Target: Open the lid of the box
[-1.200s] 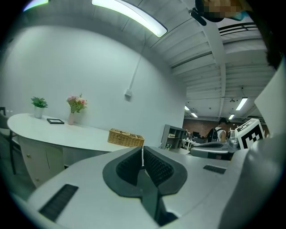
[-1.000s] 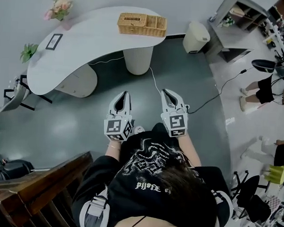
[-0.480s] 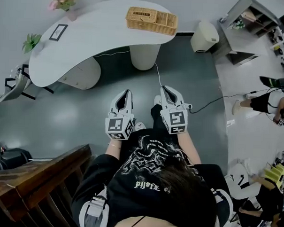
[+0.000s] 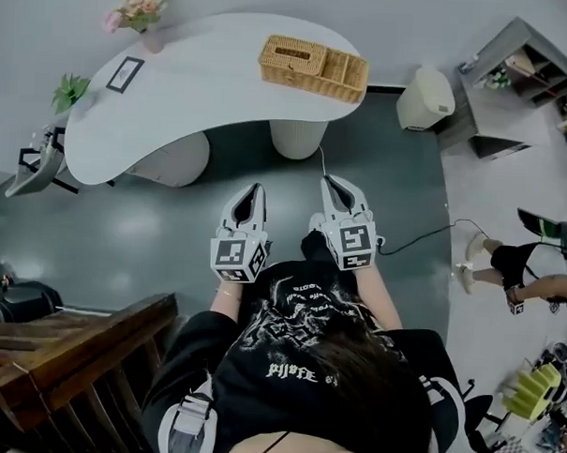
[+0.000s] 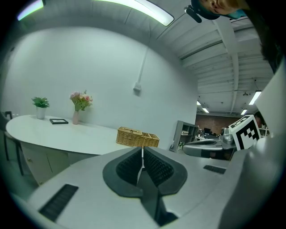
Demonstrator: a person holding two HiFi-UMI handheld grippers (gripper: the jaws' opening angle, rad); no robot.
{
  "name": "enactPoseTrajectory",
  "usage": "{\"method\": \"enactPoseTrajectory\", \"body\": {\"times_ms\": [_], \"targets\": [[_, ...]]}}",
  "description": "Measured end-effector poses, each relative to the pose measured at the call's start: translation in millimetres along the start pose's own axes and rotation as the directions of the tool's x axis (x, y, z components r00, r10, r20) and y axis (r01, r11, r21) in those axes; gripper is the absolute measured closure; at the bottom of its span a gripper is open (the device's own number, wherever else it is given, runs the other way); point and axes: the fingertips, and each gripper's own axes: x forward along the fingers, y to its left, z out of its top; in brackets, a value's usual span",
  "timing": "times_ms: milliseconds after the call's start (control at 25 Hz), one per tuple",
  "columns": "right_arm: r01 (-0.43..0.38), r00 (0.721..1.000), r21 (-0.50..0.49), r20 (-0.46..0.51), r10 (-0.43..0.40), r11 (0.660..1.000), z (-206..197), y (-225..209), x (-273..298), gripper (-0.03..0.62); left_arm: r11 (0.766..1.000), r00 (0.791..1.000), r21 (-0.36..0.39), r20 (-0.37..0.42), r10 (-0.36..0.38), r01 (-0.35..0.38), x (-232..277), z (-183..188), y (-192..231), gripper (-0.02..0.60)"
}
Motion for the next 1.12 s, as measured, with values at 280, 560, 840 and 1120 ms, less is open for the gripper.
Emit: {"method": "enactPoseTrajectory", "body": {"times_ms": [280,560,840,1120], "targets": [[-0.059,0.998,-0.03,0.027,0.06,0.998,30.3,-61.5,54.3,0.568,0.997,0.998,-0.049,0.029,0.059,-0.058,75.7,27.0,2.6,0.555],[-0.141,0.99,-0.049,0.012,0.142,0.989,31.1,-114.3,92.9,0.568,0.99,0.991,-0.065,0.03,0.129,-0.127,133.8,31.9,-5.9,0.555],[-0.237,0.972,-0.012,-0.015,0.237,0.972,22.8,-134.4,116.9,0.568,0.98,0.983,-0.078,0.006,0.183,-0.182,160.6,23.9,-9.1,0.555],[-0.272,0.962,-0.011,-0.035,0.271,0.962,21.6,-139.2,139.0,0.568,0.975,0.978,-0.077,-0.006,0.207,-0.207,183.1,23.7,4.7,0.555]]}}
